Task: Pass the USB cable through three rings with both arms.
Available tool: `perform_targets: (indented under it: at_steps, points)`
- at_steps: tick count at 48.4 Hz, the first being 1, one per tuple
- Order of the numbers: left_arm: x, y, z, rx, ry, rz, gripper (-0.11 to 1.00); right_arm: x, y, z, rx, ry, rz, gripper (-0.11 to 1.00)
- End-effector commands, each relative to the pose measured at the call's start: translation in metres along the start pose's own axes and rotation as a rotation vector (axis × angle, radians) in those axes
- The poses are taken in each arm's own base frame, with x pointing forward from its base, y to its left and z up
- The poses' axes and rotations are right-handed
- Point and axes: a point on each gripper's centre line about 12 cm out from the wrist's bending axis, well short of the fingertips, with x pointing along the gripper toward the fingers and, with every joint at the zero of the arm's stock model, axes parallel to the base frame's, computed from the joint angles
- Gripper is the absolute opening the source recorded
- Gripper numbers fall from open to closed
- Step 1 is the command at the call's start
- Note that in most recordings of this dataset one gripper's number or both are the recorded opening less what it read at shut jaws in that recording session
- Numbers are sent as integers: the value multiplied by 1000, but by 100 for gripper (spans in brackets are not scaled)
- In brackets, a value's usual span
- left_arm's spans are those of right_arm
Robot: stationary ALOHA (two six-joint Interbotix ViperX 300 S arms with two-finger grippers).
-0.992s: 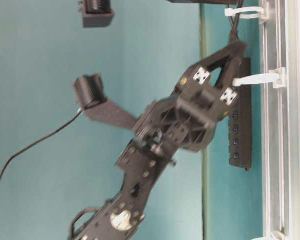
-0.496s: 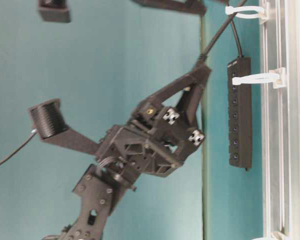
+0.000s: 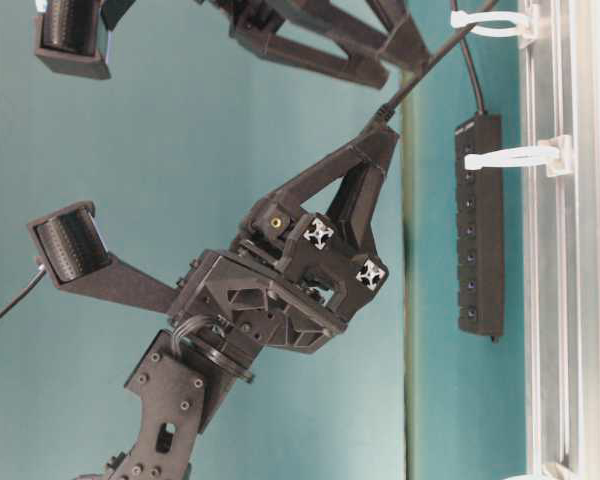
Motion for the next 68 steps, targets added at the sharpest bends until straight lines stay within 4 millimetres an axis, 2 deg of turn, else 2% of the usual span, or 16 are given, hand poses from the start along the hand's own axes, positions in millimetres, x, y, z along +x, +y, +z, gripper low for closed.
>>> perform_targets:
  at_steps: [1,11,16,29,36,49,68]
  points:
    - [-6,3,19,6,-51,9,21,1,-2,10,18,-42,-1,77]
    - [-6,2,19,7,-52,7,21,5,-3,9,18,-45,0,76]
    - [-6,2,19,7,-52,7,21,5,-3,11,19,-57,1,69]
    - [-6,2,18,7,-50,7,21,5,-2,16,19,-96,8,13]
    - [-6,1,18,7,-48,5,21,5,-2,17,18,-98,9,-4]
    - [-6,1,16,-5,-39,3,21,6,-2,15,18,-81,6,-6]
    - [-11,-1,10,-12,-12,-4,21,11,1,8,-8,57,-6,-7]
